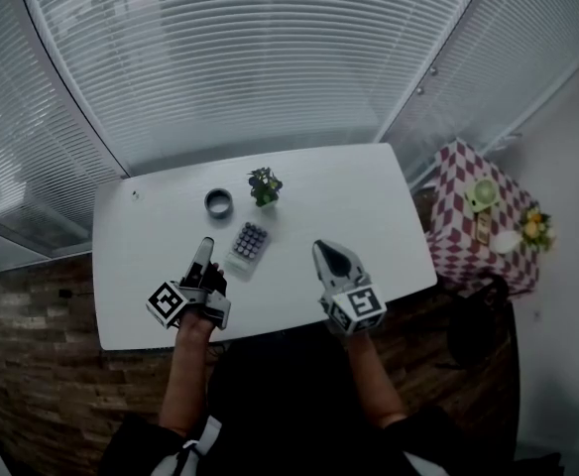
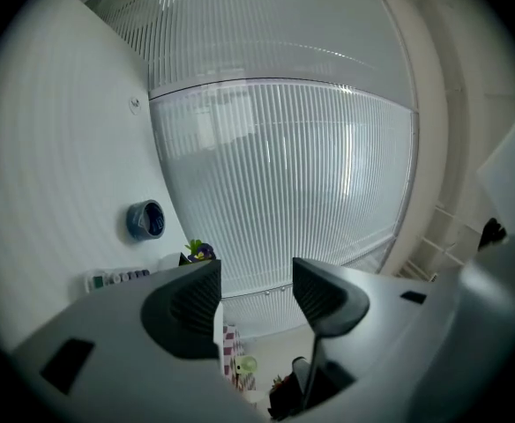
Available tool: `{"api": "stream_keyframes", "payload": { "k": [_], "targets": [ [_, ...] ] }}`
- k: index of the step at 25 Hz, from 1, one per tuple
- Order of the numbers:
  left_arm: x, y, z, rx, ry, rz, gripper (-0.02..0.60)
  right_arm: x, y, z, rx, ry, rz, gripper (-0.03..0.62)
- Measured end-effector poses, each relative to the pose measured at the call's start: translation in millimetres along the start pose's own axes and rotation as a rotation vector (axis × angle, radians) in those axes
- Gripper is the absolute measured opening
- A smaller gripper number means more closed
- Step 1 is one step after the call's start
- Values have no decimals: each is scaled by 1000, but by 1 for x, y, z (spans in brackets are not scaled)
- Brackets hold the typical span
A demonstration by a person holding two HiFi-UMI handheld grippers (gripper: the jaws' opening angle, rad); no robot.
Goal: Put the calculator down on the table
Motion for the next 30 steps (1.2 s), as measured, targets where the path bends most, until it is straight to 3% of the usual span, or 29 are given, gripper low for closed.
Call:
{"api": "stream_keyframes", "payload": {
  "k": [6,12,21,23,27,30],
  "targets": [
    [5,-2,0,18,17,-6,235,-4,-2,-1,-2,17,15,6],
    [6,2,-7,-40,6,5,235,-2,0,0,3,-20,14,6],
    [14,7,-48,-50,229,26,235,-2,2,-2,10,25,-9,6],
    [17,5,-46,-17,373,54,235,-3,3,-1,11,29,1,6],
    [10,5,-57,62,845,126,235,-1,2,-2,7,30,-4,6],
    [1,6,-81,58,1167,95,235,0,3,-2,6,30,-9,6]
  ]
}}
Point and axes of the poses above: the fingertips, and each gripper's own axes: y forward along the fingers, z to its left, x out of its top, the point moved 10 cm from there along -y, backward along the fingers, and after that the axes turned 4 degrees about -z, right-handed, at the moved point
